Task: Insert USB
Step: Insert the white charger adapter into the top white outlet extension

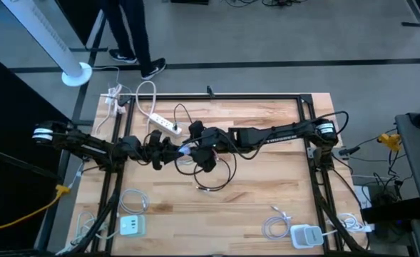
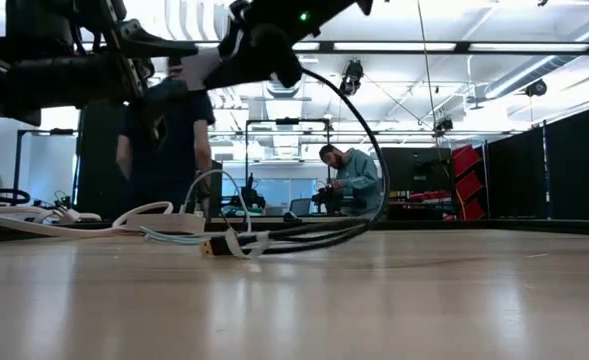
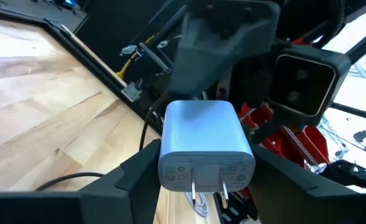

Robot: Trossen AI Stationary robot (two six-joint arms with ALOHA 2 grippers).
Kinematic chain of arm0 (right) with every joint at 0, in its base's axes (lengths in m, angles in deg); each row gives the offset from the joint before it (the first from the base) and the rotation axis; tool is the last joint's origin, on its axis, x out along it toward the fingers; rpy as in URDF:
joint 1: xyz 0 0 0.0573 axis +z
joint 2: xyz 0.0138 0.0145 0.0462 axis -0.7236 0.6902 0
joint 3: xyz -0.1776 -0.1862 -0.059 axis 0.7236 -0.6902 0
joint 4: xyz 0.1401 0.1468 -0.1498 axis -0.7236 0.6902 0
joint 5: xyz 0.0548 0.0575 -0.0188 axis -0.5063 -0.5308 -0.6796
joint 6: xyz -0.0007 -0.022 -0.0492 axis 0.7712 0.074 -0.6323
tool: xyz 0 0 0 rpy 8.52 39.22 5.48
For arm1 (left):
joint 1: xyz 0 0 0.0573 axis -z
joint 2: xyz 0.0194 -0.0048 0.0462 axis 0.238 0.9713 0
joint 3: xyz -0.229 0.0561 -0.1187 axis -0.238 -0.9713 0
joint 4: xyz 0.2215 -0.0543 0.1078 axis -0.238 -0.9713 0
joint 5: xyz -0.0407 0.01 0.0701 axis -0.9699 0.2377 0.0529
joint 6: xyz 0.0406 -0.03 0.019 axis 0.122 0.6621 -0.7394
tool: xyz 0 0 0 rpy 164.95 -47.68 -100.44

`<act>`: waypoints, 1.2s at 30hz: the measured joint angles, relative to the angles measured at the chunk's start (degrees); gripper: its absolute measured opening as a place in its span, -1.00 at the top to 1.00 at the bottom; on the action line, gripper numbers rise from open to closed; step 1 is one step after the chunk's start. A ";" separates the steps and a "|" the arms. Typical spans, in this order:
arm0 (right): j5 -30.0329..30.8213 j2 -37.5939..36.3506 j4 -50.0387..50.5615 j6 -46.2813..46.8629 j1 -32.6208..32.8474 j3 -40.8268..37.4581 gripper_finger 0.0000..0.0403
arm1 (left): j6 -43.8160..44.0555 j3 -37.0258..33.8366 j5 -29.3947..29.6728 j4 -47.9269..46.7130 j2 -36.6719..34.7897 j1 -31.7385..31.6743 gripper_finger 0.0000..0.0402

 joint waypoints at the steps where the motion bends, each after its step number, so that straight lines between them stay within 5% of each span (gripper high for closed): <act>1: -0.02 0.40 -0.56 -0.30 0.01 0.00 -0.03 | 0.00 -0.03 -0.12 -0.06 -0.03 0.00 0.03; 10: -0.01 1.25 -3.32 -1.80 0.09 0.09 0.16 | -1.30 -0.16 -0.23 0.25 0.00 0.00 0.03; 16: -0.08 1.25 -3.14 0.40 0.11 0.09 0.45 | -3.24 -0.26 -0.21 0.45 -0.11 0.00 0.03; 29: 0.16 -0.16 -1.90 1.51 0.51 0.17 0.43 | -10.62 -0.17 -0.36 -0.03 -0.99 -0.04 0.03; 36: 5.35 -1.15 2.57 1.66 2.08 0.48 0.43 | -17.07 -0.09 0.58 -2.03 -2.33 -0.53 0.03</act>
